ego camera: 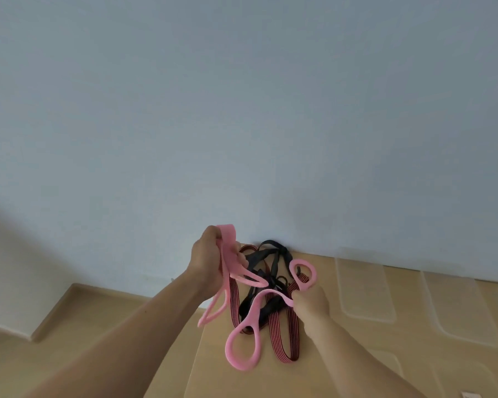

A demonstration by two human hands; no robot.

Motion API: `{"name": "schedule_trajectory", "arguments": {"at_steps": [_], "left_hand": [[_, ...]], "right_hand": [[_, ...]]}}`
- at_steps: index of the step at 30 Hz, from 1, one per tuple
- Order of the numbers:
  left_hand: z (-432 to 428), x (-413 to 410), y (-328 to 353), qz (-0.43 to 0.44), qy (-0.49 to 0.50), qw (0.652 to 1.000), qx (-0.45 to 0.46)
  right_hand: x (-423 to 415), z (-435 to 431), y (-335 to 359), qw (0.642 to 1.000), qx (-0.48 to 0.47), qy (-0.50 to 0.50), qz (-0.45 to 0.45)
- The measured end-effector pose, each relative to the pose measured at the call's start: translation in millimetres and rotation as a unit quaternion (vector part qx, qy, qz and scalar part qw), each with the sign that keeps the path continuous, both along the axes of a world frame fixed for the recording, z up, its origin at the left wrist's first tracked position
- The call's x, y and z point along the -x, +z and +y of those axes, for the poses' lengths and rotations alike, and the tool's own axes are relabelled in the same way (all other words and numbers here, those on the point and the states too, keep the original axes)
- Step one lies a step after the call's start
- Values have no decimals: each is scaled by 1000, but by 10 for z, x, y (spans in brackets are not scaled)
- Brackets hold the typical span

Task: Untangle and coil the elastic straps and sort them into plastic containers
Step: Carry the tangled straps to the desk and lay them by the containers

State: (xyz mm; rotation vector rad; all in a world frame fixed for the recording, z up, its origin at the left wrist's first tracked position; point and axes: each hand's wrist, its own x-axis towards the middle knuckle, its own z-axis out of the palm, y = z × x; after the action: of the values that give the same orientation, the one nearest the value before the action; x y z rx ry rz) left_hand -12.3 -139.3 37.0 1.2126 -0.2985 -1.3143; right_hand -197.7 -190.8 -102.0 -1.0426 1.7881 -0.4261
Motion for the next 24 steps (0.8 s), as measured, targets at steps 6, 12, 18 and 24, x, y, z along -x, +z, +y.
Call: {"name": "schedule_trajectory", "arguments": {"at_steps": [6,12,18,24], "left_hand": [[-22,24,31,-118,-81,989,-27],[-72,123,119,-186,-215,959,-2],[-67,202,336,-255,-315,912,64],[37,191,576,-268,-392,871,123]], "right_hand": [[-32,-128,639,990,131,42,20],[-100,-120,1473,957,203,45,-204],[-71,-61,2059,931,206,16,-301],[64,14,2227,930,264,34,-254]]}}
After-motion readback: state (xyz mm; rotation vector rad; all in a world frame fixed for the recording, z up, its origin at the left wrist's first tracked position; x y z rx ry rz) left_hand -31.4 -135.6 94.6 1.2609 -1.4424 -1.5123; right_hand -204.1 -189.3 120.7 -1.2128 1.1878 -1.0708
